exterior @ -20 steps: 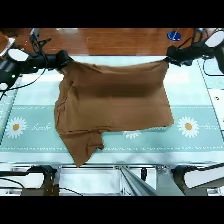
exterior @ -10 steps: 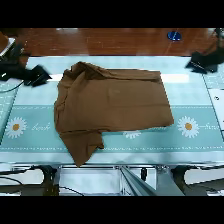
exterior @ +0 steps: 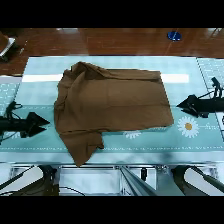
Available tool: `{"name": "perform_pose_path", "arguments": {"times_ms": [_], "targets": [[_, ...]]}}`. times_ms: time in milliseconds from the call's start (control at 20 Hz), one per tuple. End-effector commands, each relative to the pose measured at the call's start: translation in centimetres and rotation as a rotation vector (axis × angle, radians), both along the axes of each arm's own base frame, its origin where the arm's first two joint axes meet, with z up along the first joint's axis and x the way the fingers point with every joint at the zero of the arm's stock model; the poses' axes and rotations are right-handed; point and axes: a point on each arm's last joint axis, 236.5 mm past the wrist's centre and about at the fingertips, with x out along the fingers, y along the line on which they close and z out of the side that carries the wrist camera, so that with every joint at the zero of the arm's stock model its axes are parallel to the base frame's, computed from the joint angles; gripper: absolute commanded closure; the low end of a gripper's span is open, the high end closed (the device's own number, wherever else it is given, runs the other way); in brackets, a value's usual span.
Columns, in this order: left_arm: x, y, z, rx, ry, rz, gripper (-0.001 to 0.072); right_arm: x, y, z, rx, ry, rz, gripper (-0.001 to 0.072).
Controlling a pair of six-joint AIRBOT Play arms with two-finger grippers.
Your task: Fold the shirts.
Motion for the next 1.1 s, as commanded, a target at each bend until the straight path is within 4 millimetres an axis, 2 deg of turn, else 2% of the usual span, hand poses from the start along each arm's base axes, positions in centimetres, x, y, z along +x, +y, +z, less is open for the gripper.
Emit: {"name": "perform_pose_path", "arguments": {"times_ms": [0, 100, 250, 300, 350, 400, 450, 500, 550, 600, 650, 800, 1050], "targets": [[-2.0, -3.1, -1.7, -0.054, 0.040, -0.007, 0.0199, -1.5, 1.5, -0.3, 0.038, -0.027, -0.004, 0.0301], [-2.1, -4.2, -2.3, -0.045, 0.047, -0.050, 0.0199, -1.4, 1.5, -0.3, 0.041, -0.030, -0.008, 0.0301], [-0.9, -5.6, -2.7, -0.029, 0.012, -0.074, 0.0201, -1.1, 1.1, -0.4, 0.029, -0.033, -0.032, 0.0301], [-0.6, -6.3, -2.7, -0.031, 0.006, -0.091, 0.0203, -0.8, 0.4, -0.4, 0.016, -0.040, -0.057, 0.0301], [-0.7, -6.9, -2.9, -0.024, 0.004, -0.117, 0.0241, -0.5, -0.7, -0.4, 0.010, -0.046, -0.110, 0.0301], [-0.7, -7.2, -3.0, -0.019, 0.000, -0.135, 0.0495, -0.4, -2.3, -0.4, 0.006, -0.048, -0.171, 0.0301], [-0.6, -7.2, -3.0, -0.013, -0.007, -0.143, 0.0681, -0.9, -3.8, -0.6, -0.002, -0.039, -0.209, 0.0301], [-0.6, -7.2, -3.0, -0.012, -0.009, -0.145, 0.0690, -2.4, -4.8, -1.1, -0.009, 0.007, -0.216, 0.0301], [-0.5, -7.2, -3.0, -0.009, -0.012, -0.145, 0.0690, -4.4, -4.8, -1.9, -0.005, 0.075, -0.199, 0.0301], [-0.4, -7.1, -3.1, -0.004, -0.014, -0.142, 0.0690, -6.1, -3.9, -2.9, 0.016, 0.138, -0.177, 0.0301], [-0.3, -7.0, -3.2, 0.001, -0.018, -0.138, 0.0690, -6.8, -2.5, -3.7, 0.069, 0.165, -0.193, 0.0301], [-0.3, -7.0, -3.2, 0.001, -0.018, -0.139, 0.0690, -7.4, 0.3, -5.1, 0.137, 0.179, -0.179, 0.0301], [-0.2, -6.9, -3.2, 0.006, -0.020, -0.135, 0.0690, -6.8, 2.6, -6.7, 0.149, 0.217, -0.112, 0.0301]]}}
